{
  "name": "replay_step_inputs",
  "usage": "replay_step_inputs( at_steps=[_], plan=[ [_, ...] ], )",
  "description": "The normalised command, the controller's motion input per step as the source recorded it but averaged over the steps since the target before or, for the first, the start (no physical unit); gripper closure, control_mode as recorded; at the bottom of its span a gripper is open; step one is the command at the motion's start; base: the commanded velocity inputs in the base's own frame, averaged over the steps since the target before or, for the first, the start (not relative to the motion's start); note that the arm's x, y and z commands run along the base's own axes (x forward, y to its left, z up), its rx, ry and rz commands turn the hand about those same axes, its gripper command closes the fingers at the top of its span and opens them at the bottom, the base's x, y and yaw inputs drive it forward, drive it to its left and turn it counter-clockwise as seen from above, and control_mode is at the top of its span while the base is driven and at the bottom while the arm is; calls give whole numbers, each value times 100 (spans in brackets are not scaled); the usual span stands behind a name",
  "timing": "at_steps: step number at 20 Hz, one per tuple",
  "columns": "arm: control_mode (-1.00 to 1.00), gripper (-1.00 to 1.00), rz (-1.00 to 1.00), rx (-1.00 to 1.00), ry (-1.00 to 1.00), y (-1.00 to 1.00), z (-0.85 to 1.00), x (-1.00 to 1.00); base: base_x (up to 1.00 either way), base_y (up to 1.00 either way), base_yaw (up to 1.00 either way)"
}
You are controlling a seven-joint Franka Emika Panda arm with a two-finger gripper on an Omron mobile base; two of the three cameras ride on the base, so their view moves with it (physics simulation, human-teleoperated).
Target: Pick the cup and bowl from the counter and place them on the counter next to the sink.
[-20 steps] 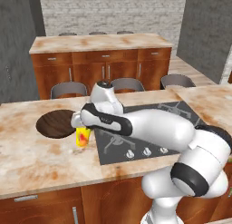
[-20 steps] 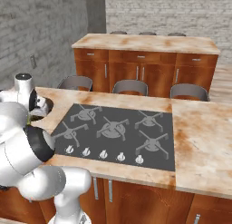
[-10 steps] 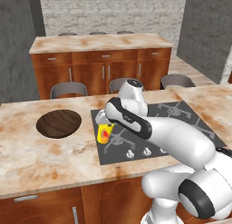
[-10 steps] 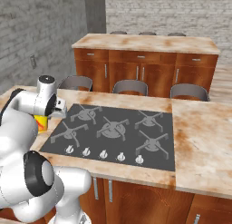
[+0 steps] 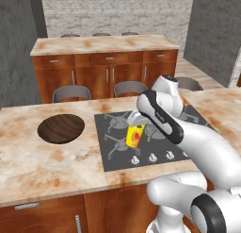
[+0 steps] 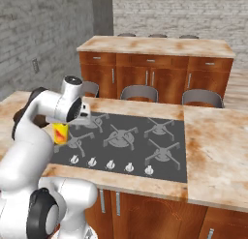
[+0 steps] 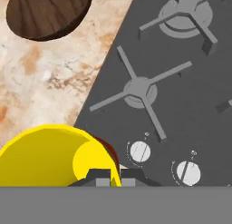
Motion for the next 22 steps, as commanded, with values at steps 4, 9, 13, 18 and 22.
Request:
replay_step_inputs(
  at_steps=[4,9,13,18,22],
  plan=[
    [-100,100,-5,-6,14,-54,13,-16,0,0,0],
    [-100,100,-20,-22,10,-28,-3,0,0,0,0],
    [-100,100,-16,-11,3,-25,0,-23,0,0,0],
    [-100,100,0,0,0,0,0,0,0,0,0],
    [-100,100,0,0,0,0,0,0,0,0,0]
  ],
)
